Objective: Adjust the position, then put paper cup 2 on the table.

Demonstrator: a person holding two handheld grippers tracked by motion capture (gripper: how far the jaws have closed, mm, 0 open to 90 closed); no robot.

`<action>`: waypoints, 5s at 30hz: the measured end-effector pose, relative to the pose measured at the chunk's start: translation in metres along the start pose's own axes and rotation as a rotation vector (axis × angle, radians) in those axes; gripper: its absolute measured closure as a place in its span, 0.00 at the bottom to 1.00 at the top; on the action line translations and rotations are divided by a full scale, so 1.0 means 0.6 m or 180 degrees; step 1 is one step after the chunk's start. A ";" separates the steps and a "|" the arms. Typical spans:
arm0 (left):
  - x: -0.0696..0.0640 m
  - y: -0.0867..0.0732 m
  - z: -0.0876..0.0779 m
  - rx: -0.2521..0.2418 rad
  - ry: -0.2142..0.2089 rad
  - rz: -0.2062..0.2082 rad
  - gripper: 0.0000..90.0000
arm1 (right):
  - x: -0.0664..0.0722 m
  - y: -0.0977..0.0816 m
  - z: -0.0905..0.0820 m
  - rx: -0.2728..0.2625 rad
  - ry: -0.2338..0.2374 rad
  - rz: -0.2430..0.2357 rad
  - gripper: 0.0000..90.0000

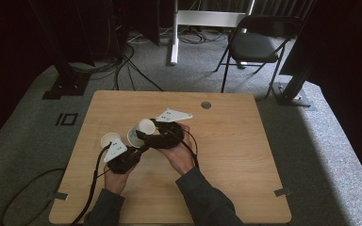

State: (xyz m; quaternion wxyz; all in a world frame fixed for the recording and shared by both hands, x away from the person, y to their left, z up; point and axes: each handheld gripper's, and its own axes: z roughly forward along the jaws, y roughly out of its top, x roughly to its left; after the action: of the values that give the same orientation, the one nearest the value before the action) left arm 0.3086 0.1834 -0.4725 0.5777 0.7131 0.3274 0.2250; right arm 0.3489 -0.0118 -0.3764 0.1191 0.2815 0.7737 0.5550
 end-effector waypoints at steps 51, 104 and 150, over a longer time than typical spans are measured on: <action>-0.012 0.016 -0.011 -0.0015 0.0050 0.0183 0.94 | -0.001 0.019 0.019 0.0144 -0.0503 -0.0203 0.44; -0.002 0.044 -0.042 -0.0043 0.0412 0.0138 0.95 | -0.045 0.007 -0.029 0.0265 -0.0688 -0.0177 0.48; 0.001 0.053 -0.029 0.0517 0.0678 0.0157 0.95 | -0.104 -0.056 -0.141 0.0032 -0.1232 -0.0053 0.50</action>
State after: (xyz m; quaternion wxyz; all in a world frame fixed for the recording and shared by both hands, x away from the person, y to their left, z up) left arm 0.3034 0.1918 -0.4377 0.4744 0.7374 0.3863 0.2862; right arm 0.3476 -0.1218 -0.3854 0.2688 0.3772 0.7414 0.4856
